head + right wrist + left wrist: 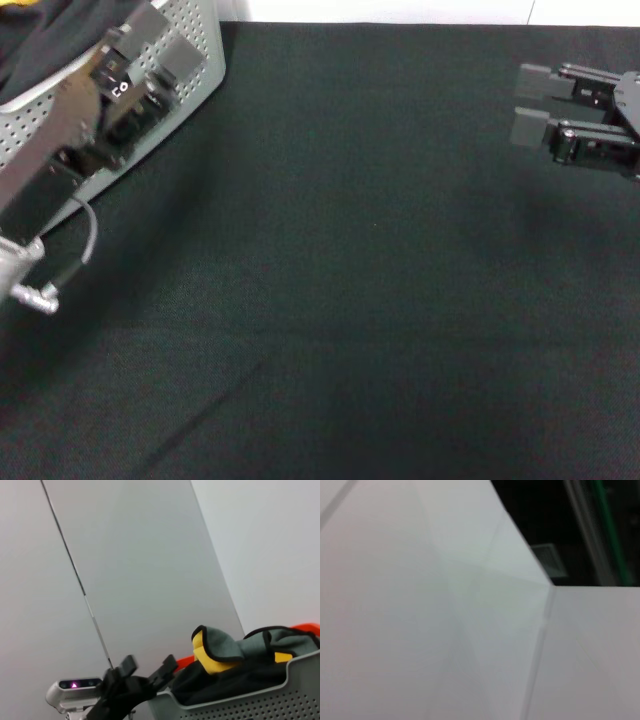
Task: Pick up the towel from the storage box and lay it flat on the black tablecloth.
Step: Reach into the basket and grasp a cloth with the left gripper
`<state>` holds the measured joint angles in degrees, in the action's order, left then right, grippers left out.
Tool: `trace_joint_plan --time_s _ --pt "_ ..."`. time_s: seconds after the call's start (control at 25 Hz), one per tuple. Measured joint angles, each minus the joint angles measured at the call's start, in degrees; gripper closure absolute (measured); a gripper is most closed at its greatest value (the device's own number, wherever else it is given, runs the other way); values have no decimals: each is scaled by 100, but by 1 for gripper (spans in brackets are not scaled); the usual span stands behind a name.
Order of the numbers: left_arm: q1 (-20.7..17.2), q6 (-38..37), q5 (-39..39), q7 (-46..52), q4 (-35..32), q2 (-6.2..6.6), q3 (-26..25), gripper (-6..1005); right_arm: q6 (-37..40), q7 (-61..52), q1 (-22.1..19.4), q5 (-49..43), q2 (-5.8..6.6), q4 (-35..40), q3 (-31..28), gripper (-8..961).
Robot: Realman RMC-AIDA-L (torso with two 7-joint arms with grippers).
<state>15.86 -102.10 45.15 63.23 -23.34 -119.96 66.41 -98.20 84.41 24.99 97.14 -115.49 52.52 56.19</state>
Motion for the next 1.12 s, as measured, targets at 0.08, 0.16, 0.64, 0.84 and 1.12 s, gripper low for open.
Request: trace_joint_plan --time_s 0.08,0.16,0.64,0.84,1.12 --pt "19 251 -224 14 4 -7 -33 119 4 34 34 10 1 -53 -12 190" --pt "41 451 -416 19 5 -7 -36 120 7 53 47 11 4 -71 -14 191" --pt "93 1490 -1343 -62 -79 17 -85 123 147 225 67 26 32 -93 -45 191" --pt "72 1762 -1348 -125 -89 25 -450 124 231 247 110 26 48 -93 -54 192" --pt "20 1799 -1340 -179 -93 31 -764 126 292 322 163 15 61 -190 -132 192"
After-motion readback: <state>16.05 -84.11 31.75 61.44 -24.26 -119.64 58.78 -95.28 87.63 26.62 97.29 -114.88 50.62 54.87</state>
